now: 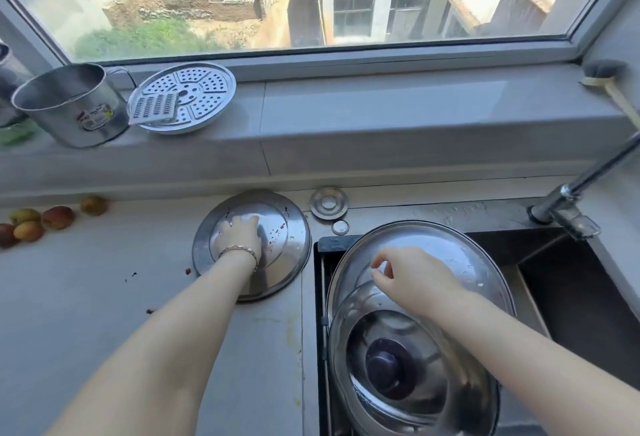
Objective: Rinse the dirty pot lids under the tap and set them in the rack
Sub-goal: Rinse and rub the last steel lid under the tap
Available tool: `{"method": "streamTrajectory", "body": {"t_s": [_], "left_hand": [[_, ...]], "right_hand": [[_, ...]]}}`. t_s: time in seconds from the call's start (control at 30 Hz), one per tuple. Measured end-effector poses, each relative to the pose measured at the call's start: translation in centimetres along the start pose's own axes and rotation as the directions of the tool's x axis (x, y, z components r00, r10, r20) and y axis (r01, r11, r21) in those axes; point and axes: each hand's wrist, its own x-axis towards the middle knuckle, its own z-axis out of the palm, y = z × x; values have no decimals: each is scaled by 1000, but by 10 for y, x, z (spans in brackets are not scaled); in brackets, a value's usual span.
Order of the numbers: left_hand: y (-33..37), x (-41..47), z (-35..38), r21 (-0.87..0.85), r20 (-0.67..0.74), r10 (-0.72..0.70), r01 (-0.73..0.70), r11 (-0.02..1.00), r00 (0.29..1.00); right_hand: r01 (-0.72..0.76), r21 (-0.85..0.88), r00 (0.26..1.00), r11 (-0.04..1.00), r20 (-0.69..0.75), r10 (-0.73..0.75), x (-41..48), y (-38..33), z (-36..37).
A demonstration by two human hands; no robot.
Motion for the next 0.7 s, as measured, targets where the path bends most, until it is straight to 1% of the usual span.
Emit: {"method": "streamTrajectory", "body": {"t_s": [0.1,0.17,0.23,0.3,0.33,0.37,0.43,0.47,0.5,0.6,0.63,0.7], "left_hand": [[0,-1,-8,35,9,29,-30,999,1000],[1,-13,-17,-28,-12,43,-44,999,999],[5,-32,-31,-136,-101,83,-96,986,991],[12,-58,-51,-262,-216,144,-200,944,966],[17,-74,-62,-322,-270,180,-265,909,946],[24,-90,-74,-371,-313,217,-329,869,925],[43,-122,-94,-422,-356,299,-438,794,885],[55,-138,-103,-434,-368,339,-482,761,866],[68,-153,-110,-445,-379,371,-518,731,848],[111,-186,-124,-492,-405,416,-577,652,814],[126,-195,-127,-509,-403,423,-584,633,811],[158,-213,-128,-524,-394,451,-599,605,801]], "right_hand": [[-20,-12,1000,1000,15,20,-4,5,3],[-8,18,1000,1000,6,8,-8,9,4],[-8,87,1000,996,-23,10,-12,13,2],[-36,221,996,975,-68,52,-16,15,-5],[-64,318,992,946,-82,94,-19,15,-12],[-101,433,987,896,-67,144,-21,15,-20],[-159,676,977,720,4,212,-29,16,-40],[-180,757,970,628,28,243,-34,19,-51],[-192,789,960,583,29,278,-40,24,-63],[-209,794,934,571,-10,357,-65,48,-99],[-210,814,930,541,-4,367,-75,59,-111],[-221,866,923,448,37,383,-98,82,-136]]}}
